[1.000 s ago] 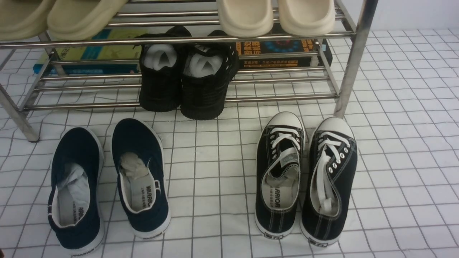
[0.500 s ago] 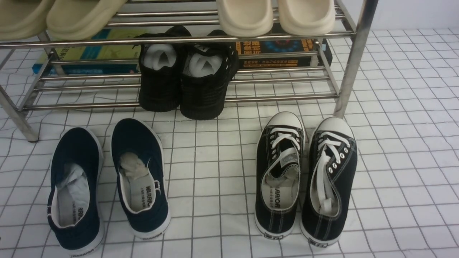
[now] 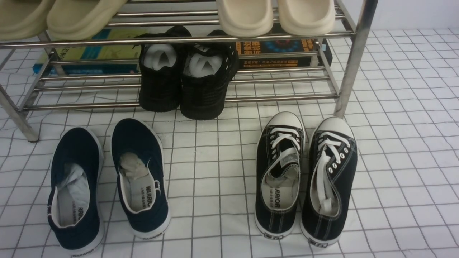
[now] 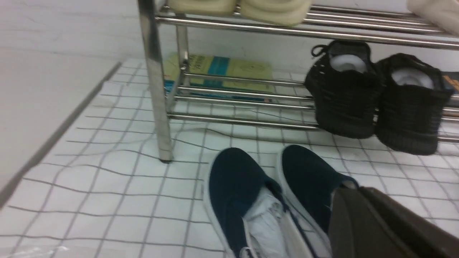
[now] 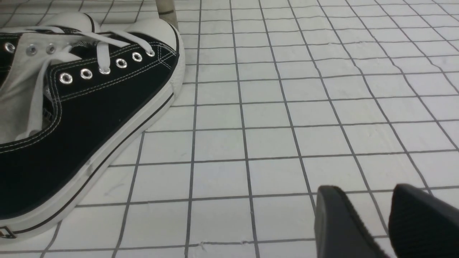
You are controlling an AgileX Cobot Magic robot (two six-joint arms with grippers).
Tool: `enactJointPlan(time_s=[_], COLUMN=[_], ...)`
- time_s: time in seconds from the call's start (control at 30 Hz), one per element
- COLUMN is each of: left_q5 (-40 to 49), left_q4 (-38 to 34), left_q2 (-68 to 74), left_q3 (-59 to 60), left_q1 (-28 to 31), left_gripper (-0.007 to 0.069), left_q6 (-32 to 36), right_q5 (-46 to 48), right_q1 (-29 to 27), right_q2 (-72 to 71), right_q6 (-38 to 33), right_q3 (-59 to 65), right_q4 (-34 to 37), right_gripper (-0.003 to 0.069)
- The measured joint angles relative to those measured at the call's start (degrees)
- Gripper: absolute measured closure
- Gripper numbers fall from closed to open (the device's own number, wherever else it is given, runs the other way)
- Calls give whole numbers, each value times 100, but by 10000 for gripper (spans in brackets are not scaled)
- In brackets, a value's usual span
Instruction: Take the shoes off the shelf with your hand from the white checkered tablecloth.
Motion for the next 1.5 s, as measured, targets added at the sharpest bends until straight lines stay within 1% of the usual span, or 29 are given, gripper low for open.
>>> enactJointPlan(time_s=[0.03,0.13,0.3,0.47,0.5,0.53,0.63,0.73,1.37,1.5], left_q5=[-66,-540,-1040,-1176,-1176,-1208,-1225,-1209,-1175,-1175], left_q4=[24,403,820,1401,1401,1522,1585,1614,1641,1811], left_q2=[0,0,0,0,0,0,0,0,0,0], left_q3=[25,592,1296,1663,1677,1789,2034,2158,2158,2158], left_q1=[0,0,-68,-691,-719,-936,-1147,-1185,-1193,-1193], left_gripper=[592,592,589,584,584,583,578,573,552,550], left_q6=[-5,-74,-572,-1082,-1097,-1239,-1385,-1450,-1467,-1469], right_q5=[0,0,0,0,0,0,0,0,0,0], right_q1=[0,0,0,0,0,0,0,0,0,0], right_q2=[0,0,0,0,0,0,0,0,-1,-1], right_q6=[0,0,0,0,0,0,0,0,0,0], right_q3=[0,0,0,0,0,0,0,0,0,0], right_q4=[0,0,0,0,0,0,0,0,0,0], right_gripper=[420,420,420,420,420,420,420,420,420,420])
